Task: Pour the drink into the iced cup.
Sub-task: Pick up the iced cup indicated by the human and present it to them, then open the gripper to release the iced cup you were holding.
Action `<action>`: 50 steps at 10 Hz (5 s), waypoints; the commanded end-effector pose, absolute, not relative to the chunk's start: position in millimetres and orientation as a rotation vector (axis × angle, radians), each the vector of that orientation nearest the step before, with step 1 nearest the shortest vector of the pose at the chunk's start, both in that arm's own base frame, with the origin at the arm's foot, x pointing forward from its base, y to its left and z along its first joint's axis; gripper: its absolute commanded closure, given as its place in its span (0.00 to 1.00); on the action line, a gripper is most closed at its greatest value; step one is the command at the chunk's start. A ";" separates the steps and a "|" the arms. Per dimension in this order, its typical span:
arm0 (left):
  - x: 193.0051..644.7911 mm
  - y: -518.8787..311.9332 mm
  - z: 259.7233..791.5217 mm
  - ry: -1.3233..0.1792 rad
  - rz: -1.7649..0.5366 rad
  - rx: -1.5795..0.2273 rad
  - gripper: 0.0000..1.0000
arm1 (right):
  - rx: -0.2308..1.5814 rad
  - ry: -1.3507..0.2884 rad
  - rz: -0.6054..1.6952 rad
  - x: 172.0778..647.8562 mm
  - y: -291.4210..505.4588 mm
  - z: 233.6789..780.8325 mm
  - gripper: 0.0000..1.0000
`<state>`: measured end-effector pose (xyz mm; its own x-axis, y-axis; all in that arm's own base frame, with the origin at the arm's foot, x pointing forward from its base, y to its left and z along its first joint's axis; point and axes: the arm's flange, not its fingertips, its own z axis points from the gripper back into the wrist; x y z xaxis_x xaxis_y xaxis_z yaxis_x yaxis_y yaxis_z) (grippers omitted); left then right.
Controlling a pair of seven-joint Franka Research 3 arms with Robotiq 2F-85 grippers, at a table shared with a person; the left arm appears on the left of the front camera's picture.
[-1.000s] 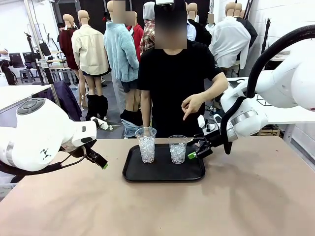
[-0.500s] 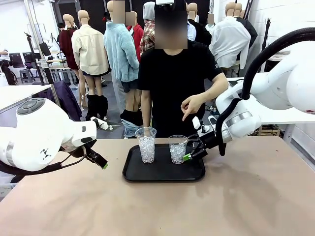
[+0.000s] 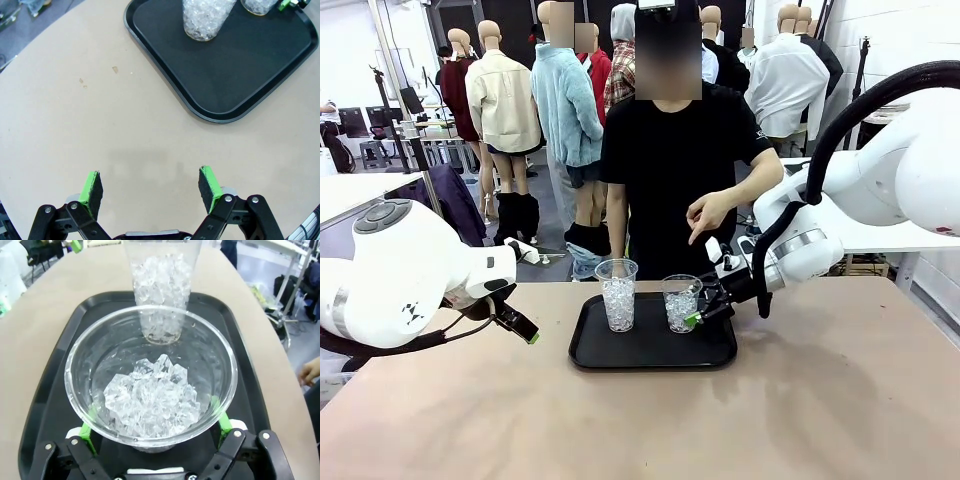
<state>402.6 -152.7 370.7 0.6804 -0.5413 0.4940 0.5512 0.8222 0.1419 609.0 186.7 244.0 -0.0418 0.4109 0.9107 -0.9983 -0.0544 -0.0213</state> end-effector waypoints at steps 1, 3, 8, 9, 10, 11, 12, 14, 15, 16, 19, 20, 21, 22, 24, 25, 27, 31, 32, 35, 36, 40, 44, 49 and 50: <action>402.9 -151.0 371.2 -0.550 -0.609 -0.021 0.00 | 0.936 -0.944 1.431 613.9 190.8 238.8 0.00; 402.9 -151.0 371.2 -0.550 -0.609 -0.021 0.00 | 0.964 -0.933 1.427 613.8 193.8 238.2 0.00; 402.9 -151.0 371.2 -0.550 -0.609 -0.021 0.00 | 0.968 -0.899 1.436 615.0 196.1 238.3 0.38; 402.9 -151.0 371.2 -0.550 -0.609 -0.021 0.00 | 0.967 -0.895 1.438 615.2 195.9 238.2 0.38; 402.9 -151.0 371.2 -0.550 -0.609 -0.021 0.00 | 0.966 -0.889 1.452 614.8 196.7 238.0 0.38; 402.9 -151.0 371.2 -0.550 -0.609 -0.021 0.00 | 0.966 -0.887 1.453 614.7 196.6 237.9 0.38; 402.9 -151.0 371.2 -0.550 -0.609 -0.021 0.00 | 0.966 -0.888 1.452 614.3 196.0 238.3 0.38; 402.9 -151.0 371.2 -0.550 -0.609 -0.021 0.00 | 0.965 -0.899 1.440 611.4 191.7 240.9 0.38; 402.9 -151.0 371.2 -0.550 -0.609 -0.021 0.00 | 0.961 -0.901 1.433 609.0 190.0 241.7 0.38; 402.9 -151.0 371.2 -0.550 -0.609 -0.021 0.00 | 0.976 -0.899 1.431 609.3 189.9 241.0 0.38; 402.9 -151.0 371.2 -0.550 -0.609 -0.021 0.00 | 0.954 -0.897 1.437 610.7 191.8 239.6 0.38; 402.9 -151.0 371.2 -0.550 -0.609 -0.021 0.00 | 0.954 -0.897 1.437 610.7 191.8 239.6 0.38; 402.9 -151.0 371.2 -0.550 -0.609 -0.021 0.00 | 0.954 -0.897 1.437 610.7 191.8 239.6 0.38; 402.9 -151.0 371.2 -0.550 -0.609 -0.021 0.00 | 0.954 -0.897 1.437 610.7 191.8 239.6 0.38; 402.9 -151.0 371.2 -0.550 -0.609 -0.021 0.00 | 0.954 -0.897 1.437 610.7 191.8 239.6 0.38; 402.9 -151.0 371.2 -0.550 -0.609 -0.021 0.00 | 0.955 -0.897 1.437 610.6 191.4 239.5 0.38; 402.9 -151.0 371.2 -0.550 -0.609 -0.021 0.00 | 0.945 -0.945 1.447 600.6 172.8 275.6 0.38; 402.9 -151.0 371.2 -0.550 -0.609 -0.021 0.00 | 0.937 -1.000 1.433 601.2 126.2 340.3 0.38; 402.9 -151.0 371.2 -0.550 -0.609 -0.021 0.00 | 0.961 -1.014 1.436 606.5 115.6 353.3 0.38; 402.9 -151.0 371.2 -0.550 -0.609 -0.021 0.00 | 0.922 -1.030 1.395 618.3 97.3 372.9 0.38; 402.9 -151.0 371.2 -0.550 -0.609 -0.021 0.00 | 0.920 -1.029 1.384 623.7 94.2 373.2 0.38; 402.9 -151.0 371.2 -0.550 -0.609 -0.021 0.00 | 0.905 -1.040 1.407 617.0 90.4 370.9 0.38; 402.9 -151.0 371.2 -0.550 -0.609 -0.021 0.00 | 0.905 -1.040 1.407 617.0 90.4 370.9 0.38; 402.9 -151.0 371.2 -0.550 -0.609 -0.021 0.00 | 0.905 -1.040 1.407 617.0 90.4 370.9 0.38; 402.9 -151.0 371.2 -0.550 -0.609 -0.021 0.00 | 0.905 -1.040 1.407 617.0 90.4 370.9 0.38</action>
